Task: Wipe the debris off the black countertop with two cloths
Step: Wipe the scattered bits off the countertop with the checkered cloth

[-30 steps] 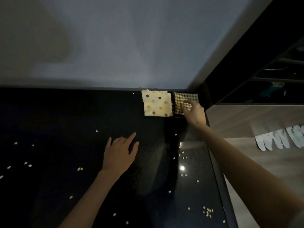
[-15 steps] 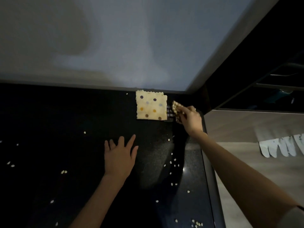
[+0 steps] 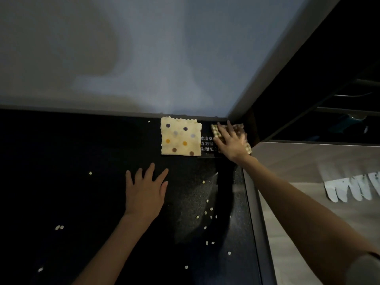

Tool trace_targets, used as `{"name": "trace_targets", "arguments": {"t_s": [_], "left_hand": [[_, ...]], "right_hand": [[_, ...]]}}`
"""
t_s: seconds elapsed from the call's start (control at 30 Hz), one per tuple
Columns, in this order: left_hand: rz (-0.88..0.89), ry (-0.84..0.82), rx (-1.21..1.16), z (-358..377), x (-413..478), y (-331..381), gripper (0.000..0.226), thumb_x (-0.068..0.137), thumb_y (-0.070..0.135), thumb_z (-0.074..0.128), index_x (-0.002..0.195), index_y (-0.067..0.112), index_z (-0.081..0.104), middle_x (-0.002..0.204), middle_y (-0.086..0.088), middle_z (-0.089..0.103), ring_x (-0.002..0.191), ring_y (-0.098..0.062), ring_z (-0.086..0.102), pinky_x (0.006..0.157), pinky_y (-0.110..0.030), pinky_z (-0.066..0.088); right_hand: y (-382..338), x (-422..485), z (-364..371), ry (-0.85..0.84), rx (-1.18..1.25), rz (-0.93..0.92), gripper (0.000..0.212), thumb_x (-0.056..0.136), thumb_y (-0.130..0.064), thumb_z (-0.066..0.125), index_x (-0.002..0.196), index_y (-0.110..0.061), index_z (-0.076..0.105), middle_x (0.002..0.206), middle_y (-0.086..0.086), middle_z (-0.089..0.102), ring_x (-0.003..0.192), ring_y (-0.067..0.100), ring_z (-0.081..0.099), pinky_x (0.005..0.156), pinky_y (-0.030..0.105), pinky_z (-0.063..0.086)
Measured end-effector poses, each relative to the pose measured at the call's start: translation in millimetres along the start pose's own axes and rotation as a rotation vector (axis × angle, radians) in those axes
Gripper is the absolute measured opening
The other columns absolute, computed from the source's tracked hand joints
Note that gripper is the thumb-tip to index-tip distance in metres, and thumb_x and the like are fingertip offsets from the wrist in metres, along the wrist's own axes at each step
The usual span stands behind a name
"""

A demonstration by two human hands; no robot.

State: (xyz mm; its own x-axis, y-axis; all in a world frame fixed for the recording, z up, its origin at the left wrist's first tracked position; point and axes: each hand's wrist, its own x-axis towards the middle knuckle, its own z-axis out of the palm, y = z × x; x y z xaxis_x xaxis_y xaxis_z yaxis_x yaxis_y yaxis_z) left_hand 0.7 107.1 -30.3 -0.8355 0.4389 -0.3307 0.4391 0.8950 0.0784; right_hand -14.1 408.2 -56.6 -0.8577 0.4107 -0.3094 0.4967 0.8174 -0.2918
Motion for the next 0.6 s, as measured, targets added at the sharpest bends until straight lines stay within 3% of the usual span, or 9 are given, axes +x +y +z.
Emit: {"name": "trace_targets", "arguments": {"t_s": [0.1, 0.23, 0.43, 0.6], "left_hand": [[0.023, 0.023, -0.001, 5, 1, -5, 0.046, 0.097, 0.047, 0.023, 0.144, 0.044, 0.022, 0.156, -0.001, 0.023, 0.139, -0.030, 0.029, 0.114, -0.054, 0.012], [0.038, 0.081, -0.055, 13, -5, -8, 0.045, 0.095, 0.044, 0.035, 0.140, 0.039, 0.036, 0.150, -0.007, 0.036, 0.132, -0.036, 0.038, 0.111, -0.055, 0.022], [0.056, 0.026, -0.058, 15, -5, -7, 0.059, 0.092, 0.058, 0.027, 0.146, 0.040, 0.016, 0.158, -0.006, 0.014, 0.141, -0.035, 0.017, 0.116, -0.047, 0.008], [0.053, 0.007, -0.076, 9, -9, -8, 0.054, 0.095, 0.054, 0.028, 0.146, 0.040, 0.020, 0.158, -0.005, 0.016, 0.141, -0.034, 0.018, 0.116, -0.050, 0.004]], "right_hand": [[-3, 20, 7, 0.042, -0.058, -0.073, 0.054, 0.102, -0.048, 0.027, 0.151, -0.041, 0.007, 0.161, -0.006, -0.011, 0.144, 0.034, -0.023, 0.114, 0.048, -0.017], [-2, 26, 9, 0.083, -0.044, -0.244, 0.048, 0.104, -0.041, 0.025, 0.151, -0.039, 0.016, 0.162, -0.002, -0.003, 0.147, 0.032, -0.016, 0.118, 0.044, -0.012], [12, -37, 23, 0.059, 0.075, -0.394, 0.050, 0.104, -0.021, 0.031, 0.151, -0.031, 0.022, 0.162, 0.001, 0.004, 0.148, 0.028, -0.010, 0.116, 0.034, -0.012], [13, -120, 46, -0.002, 0.120, -0.434, 0.061, 0.093, -0.014, 0.034, 0.151, -0.030, 0.024, 0.161, -0.002, 0.005, 0.148, 0.029, -0.009, 0.121, 0.046, -0.006]]}}
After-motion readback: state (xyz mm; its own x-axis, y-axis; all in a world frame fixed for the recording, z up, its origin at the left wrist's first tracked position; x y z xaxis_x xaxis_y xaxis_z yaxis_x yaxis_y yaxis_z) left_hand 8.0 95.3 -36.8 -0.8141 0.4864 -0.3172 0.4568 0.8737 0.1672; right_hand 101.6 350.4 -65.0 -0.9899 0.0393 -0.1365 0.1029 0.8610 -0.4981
